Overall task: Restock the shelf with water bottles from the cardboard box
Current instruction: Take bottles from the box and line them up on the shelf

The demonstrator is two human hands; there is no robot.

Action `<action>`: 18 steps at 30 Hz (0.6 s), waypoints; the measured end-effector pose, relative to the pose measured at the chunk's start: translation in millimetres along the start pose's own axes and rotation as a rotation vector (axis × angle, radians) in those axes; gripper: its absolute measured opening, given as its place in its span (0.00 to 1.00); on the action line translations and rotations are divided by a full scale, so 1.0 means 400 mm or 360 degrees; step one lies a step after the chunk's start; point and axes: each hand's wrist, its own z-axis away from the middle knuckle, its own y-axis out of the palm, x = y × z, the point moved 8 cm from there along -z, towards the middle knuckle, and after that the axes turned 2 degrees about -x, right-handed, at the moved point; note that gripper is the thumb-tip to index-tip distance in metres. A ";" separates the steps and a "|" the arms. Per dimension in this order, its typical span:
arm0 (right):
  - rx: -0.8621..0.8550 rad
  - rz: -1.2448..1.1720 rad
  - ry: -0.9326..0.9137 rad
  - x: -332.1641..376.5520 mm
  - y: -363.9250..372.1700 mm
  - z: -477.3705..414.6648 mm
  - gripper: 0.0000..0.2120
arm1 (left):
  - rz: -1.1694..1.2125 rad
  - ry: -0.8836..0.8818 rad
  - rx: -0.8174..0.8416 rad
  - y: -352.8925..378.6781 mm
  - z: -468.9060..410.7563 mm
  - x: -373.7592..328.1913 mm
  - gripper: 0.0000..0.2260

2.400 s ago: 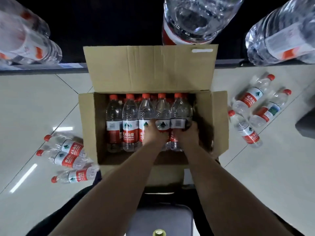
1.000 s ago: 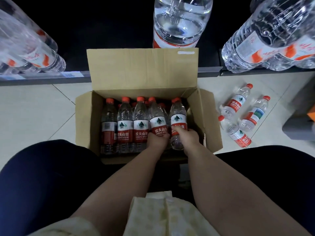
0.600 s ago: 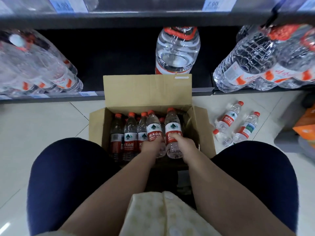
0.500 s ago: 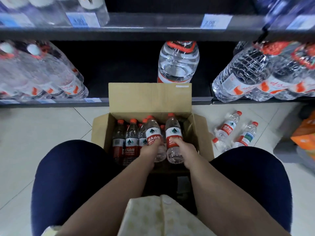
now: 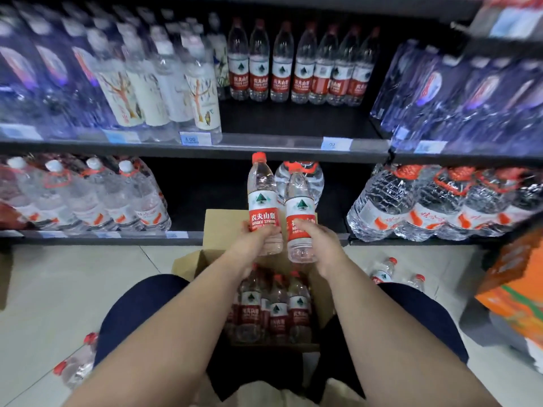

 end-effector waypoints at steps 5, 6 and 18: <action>0.0094 -0.0046 -0.0337 0.186 0.026 0.038 0.14 | -0.0140 0.0378 0.0051 0.030 0.007 -0.176 0.25; 0.0111 -0.0036 -0.0383 0.214 0.028 0.046 0.14 | -0.0147 0.0410 0.0063 0.038 0.014 -0.202 0.25; 0.0350 -0.0035 -0.0600 0.441 0.007 0.045 0.20 | -0.0228 0.0525 0.0014 0.084 0.017 -0.410 0.25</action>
